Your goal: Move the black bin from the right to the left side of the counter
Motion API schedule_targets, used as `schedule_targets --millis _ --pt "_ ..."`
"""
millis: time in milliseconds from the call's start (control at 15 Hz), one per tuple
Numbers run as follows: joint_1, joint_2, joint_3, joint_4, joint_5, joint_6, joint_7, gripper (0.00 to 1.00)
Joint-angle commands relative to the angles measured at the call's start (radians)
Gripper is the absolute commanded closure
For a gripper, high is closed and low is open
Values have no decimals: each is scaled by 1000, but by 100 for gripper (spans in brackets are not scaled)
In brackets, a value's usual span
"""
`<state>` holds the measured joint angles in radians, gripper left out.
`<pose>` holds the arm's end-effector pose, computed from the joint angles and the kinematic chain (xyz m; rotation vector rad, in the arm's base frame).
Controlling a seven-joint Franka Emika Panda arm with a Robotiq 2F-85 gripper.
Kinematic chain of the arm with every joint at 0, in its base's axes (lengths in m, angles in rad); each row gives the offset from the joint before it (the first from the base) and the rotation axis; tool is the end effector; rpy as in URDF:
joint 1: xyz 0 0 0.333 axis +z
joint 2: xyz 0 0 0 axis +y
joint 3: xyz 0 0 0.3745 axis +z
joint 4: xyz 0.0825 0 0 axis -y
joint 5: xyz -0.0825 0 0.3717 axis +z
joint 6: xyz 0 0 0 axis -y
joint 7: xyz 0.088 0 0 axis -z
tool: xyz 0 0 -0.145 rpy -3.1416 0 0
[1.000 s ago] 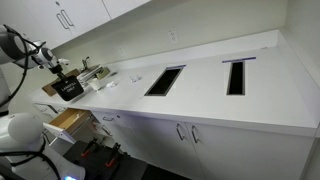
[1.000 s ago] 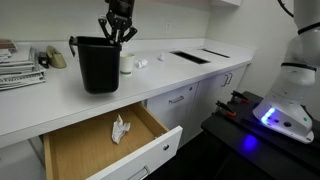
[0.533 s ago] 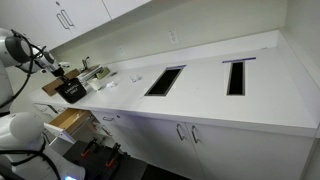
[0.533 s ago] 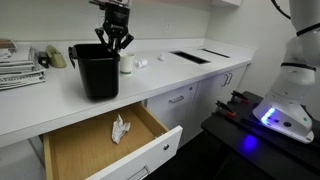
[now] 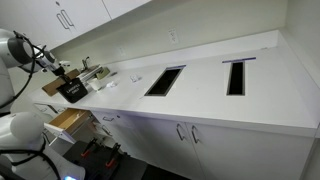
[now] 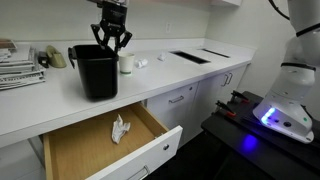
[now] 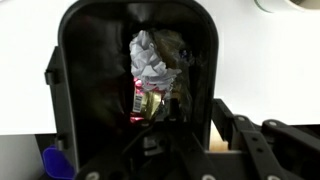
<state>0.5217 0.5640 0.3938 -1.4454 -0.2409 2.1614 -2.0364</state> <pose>0.5150 0.5445 0.4152 0.2268 3.0089 0.2425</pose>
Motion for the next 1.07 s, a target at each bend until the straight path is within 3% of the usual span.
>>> schedule_targets --millis 0,267,600,1000 --pt "14 -33 1 21 -6 -24 17 29" --pt "20 -130 -2 16 0 -115 79 1" --pt "-9 -298 30 -19 64 -212 91 0" --pt "-14 -480 16 -79 144 -293 94 0"
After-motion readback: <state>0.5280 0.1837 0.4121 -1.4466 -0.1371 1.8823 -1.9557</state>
